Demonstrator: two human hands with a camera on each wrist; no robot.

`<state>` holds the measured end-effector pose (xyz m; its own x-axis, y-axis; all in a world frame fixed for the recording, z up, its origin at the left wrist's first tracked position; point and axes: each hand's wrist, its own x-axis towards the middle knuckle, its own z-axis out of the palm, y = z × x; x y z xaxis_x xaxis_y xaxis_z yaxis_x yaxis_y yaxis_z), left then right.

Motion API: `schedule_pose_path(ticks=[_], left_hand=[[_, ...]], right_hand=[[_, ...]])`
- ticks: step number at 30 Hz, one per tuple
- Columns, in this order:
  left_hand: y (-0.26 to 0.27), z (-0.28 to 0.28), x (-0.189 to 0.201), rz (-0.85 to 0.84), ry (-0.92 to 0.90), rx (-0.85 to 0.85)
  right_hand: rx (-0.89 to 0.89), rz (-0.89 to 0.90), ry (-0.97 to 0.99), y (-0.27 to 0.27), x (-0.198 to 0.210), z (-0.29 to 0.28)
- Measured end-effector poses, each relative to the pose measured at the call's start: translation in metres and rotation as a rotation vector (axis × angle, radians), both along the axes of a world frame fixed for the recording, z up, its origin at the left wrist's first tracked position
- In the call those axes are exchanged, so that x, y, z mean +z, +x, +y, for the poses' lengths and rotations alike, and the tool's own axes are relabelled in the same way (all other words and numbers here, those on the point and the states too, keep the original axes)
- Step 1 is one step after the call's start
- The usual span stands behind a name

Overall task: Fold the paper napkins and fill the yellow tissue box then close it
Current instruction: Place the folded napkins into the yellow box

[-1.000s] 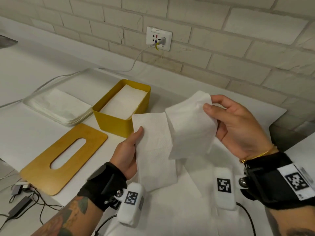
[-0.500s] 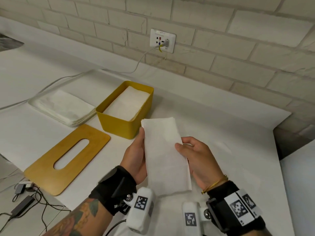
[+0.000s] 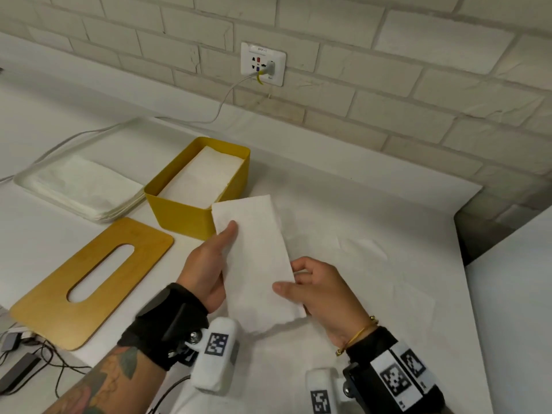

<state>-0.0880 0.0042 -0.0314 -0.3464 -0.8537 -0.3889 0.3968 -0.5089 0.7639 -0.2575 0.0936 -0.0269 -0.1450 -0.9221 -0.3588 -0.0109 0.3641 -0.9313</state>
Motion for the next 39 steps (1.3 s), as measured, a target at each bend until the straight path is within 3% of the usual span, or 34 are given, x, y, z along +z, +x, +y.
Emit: schedule_pose_path(ticks=[3,5,10,13,21,24,32,39], left_hand=[[0.012,-0.005,0.001,-0.012,-0.017,0.039],[0.020,-0.005,0.000,-0.015,-0.024,0.065],[0.033,0.000,-0.005,-0.037,-0.023,0.073],[0.038,0.004,-0.005,-0.051,-0.030,0.072],[0.047,0.008,-0.006,-0.060,-0.036,0.063],[0.045,0.010,-0.006,-0.065,-0.040,0.068],[0.038,0.012,-0.004,-0.093,-0.052,0.050],[0.036,0.009,0.006,-0.092,-0.074,0.064]], right_hand=[[0.120,-0.036,0.099,-0.008,0.004,0.019],[0.152,0.043,0.130,-0.021,0.013,0.025],[-0.094,0.309,0.033,-0.074,0.037,0.014],[-0.110,0.516,0.045,-0.091,0.039,0.008],[0.549,0.980,0.202,-0.062,0.035,0.041],[0.635,1.134,0.170,-0.055,0.027,0.051],[0.514,1.175,-0.031,-0.055,0.016,0.054],[0.184,1.179,-0.517,-0.073,0.039,0.051]])
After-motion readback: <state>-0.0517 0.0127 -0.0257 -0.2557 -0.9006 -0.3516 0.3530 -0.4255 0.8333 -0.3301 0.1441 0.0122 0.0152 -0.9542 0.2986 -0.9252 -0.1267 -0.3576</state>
